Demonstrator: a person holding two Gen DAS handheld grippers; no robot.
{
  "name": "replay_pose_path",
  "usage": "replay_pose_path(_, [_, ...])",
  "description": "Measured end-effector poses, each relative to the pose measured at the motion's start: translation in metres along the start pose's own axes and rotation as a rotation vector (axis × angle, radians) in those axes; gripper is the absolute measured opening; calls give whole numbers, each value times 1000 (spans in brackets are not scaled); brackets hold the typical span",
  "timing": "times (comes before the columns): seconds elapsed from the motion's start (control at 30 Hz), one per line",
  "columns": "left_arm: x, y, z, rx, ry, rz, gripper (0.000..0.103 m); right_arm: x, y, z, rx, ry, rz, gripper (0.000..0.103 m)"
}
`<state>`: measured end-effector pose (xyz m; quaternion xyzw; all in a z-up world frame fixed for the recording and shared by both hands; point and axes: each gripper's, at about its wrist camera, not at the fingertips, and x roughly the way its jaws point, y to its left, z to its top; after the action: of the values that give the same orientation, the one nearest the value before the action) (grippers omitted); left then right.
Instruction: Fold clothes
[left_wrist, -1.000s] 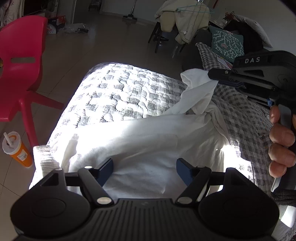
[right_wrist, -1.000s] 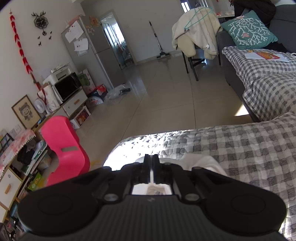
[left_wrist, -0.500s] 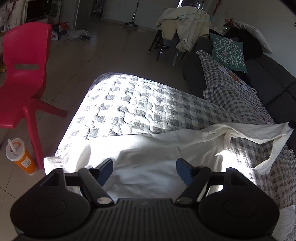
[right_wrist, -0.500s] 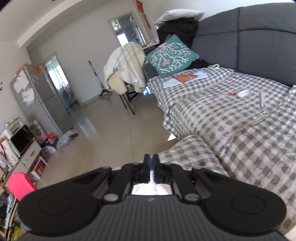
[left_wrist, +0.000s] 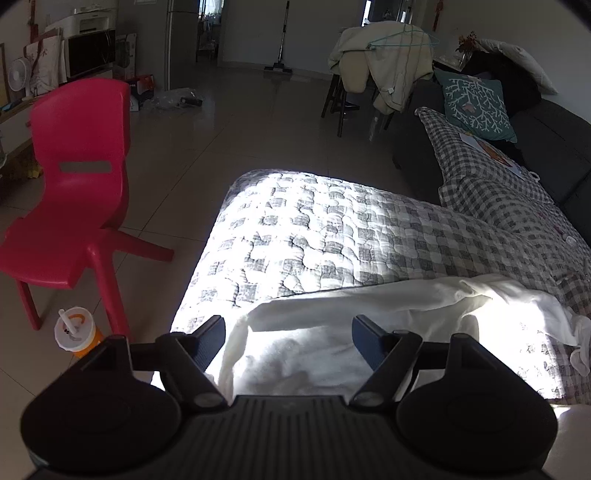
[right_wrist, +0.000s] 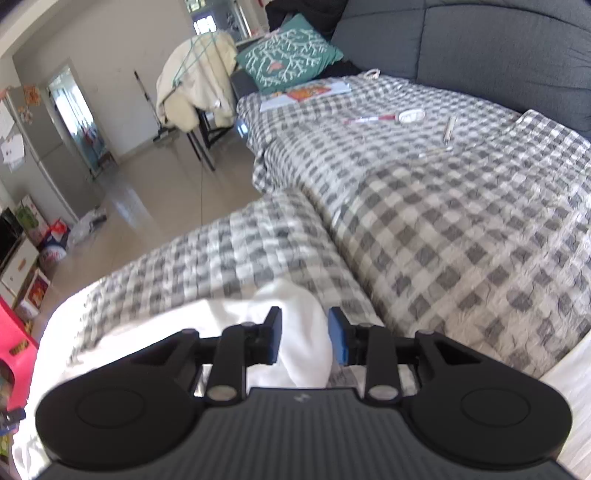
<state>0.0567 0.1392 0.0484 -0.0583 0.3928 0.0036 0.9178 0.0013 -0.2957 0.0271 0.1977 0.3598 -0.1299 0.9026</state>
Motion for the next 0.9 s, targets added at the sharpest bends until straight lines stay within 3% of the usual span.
replay_pose_path(0.3, [9,14,0,-3,37,45,76,12,0,-27,-12,44,11,37])
replay_pose_path(0.33, [11,12,0,2,45,44,76,14,1,-28,-10,36,3,25])
replay_pose_path(0.37, [13,11,-1,8,50,43,76,14,2,-27,-18,16,-13,2])
replay_pose_path(0.43, [15,8,-2,24,54,43,76,10,2,-22,-26,-30,-42,2])
replay_pose_path(0.6, [19,0,-6,72,47,41,76,-34,9,10,-155,-207,-151,2])
replay_pose_path(0.8, [24,-2,-5,88,28,31,75,-69,-3,67,-225,-284,-271,1])
replay_pose_path(0.83, [25,-2,-5,90,26,18,74,-74,-5,75,-237,-291,-290,1])
replay_pose_path(0.9, [26,-4,-4,102,15,0,59,-80,-8,90,-262,-279,-310,1])
